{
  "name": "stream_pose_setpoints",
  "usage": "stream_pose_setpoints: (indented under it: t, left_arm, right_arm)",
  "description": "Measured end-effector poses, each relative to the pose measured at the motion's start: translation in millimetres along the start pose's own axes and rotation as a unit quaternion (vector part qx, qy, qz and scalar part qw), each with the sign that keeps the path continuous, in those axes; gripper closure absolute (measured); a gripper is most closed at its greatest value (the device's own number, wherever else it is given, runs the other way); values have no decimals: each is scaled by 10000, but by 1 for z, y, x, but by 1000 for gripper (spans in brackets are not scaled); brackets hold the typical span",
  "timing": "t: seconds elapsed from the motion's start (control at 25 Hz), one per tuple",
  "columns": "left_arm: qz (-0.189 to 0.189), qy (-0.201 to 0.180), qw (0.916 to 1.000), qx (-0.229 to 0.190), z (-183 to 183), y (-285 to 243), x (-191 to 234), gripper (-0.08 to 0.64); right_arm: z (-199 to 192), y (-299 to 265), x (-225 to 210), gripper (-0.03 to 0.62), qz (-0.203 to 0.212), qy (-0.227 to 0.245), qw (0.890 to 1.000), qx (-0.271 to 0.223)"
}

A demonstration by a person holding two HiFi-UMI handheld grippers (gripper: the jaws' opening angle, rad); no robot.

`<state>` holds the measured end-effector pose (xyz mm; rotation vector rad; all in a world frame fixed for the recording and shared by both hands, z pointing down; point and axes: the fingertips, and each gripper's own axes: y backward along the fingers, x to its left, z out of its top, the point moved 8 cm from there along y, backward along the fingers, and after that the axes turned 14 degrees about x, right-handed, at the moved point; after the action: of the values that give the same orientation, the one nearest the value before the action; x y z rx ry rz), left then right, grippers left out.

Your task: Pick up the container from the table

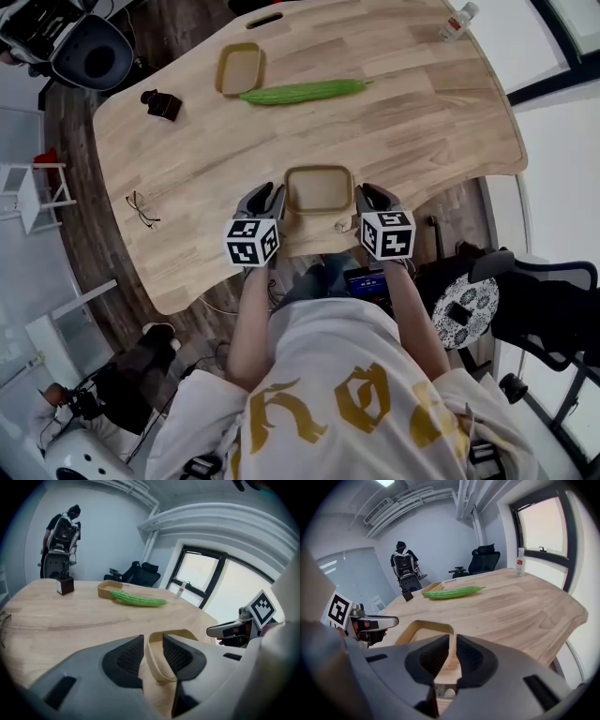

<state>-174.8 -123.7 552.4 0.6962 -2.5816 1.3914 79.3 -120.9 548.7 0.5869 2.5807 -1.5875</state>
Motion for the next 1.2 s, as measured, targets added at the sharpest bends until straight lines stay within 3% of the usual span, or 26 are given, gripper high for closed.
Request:
stream_pose_setpoints:
  t: [0.16,0.44,0.6,0.68,0.84,1.2]
  left_arm:
    - [-150,154,9992,329,-8,-19,3,414]
    - [-217,313,9976,578,-26,-38,8,407]
    - [-206,340,9976,568,-28,-44,6,410]
    - [-191,333,9976,574,-29,-44,2,484]
    - [-155,411,9970,640,-28,-43,2,497]
    - [-171,454,9972,575,-11,-34,-2,508]
  right_arm:
    - [-8,-17,-3,481,216,-233,9993,177]
    - [-18,-44,-9,447,295,-268,9985,383]
    - [-17,-50,-6,456,453,-88,9982,391]
    - [-17,-51,-1,534,522,31,9976,458]
    - [-12,-53,4,537,311,282,9972,614]
    - [-2,-42,4,537,308,234,9980,508]
